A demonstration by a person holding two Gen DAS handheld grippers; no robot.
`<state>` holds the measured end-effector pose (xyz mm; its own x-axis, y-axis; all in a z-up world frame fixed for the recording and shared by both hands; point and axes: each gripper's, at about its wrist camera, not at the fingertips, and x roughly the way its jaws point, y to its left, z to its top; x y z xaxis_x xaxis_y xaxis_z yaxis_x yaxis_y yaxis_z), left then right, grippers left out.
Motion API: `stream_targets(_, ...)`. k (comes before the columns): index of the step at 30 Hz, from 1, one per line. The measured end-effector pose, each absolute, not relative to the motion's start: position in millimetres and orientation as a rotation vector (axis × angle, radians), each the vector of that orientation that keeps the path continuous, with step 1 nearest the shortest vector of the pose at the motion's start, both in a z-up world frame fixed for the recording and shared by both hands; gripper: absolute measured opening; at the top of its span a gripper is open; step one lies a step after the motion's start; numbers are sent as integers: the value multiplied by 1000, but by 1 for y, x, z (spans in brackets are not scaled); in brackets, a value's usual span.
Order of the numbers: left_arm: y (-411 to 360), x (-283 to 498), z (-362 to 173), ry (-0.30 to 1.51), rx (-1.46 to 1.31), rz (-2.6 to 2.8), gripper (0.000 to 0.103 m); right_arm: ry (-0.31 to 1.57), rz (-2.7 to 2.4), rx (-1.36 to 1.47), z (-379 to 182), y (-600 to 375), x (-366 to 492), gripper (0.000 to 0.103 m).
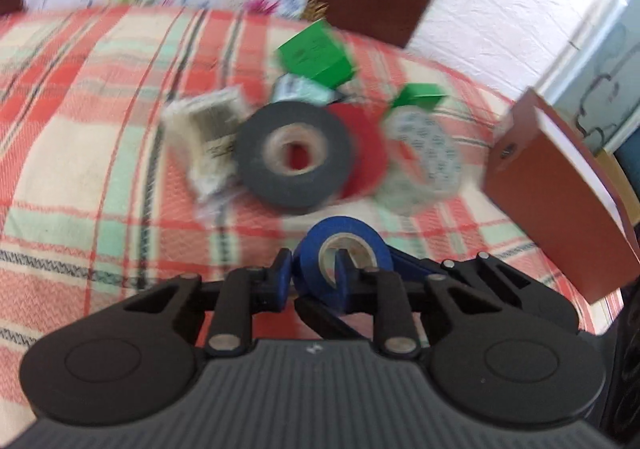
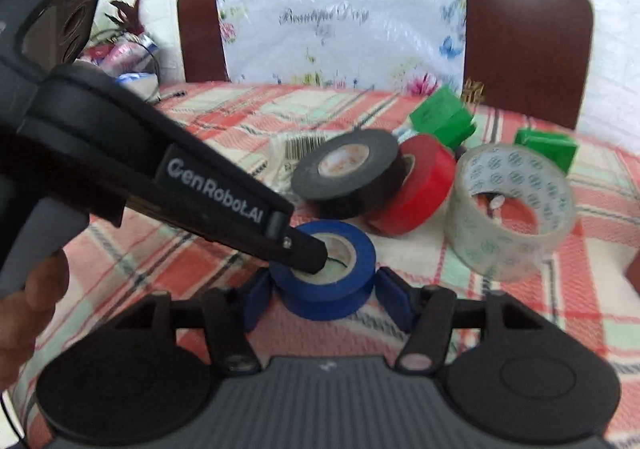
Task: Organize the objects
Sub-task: 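Carry the blue tape roll into the brown box and release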
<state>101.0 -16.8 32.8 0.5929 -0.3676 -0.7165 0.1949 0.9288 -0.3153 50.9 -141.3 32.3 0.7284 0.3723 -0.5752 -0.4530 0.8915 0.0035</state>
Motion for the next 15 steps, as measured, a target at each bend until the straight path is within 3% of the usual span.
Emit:
stream_targets(8,-139,114,104,687,-66,-562,25,289,137,-181,78,-231,16,59)
stream_targets(15,-261,137,106,663,-4,-773,26,297,-119,-41,92,-356,21,59)
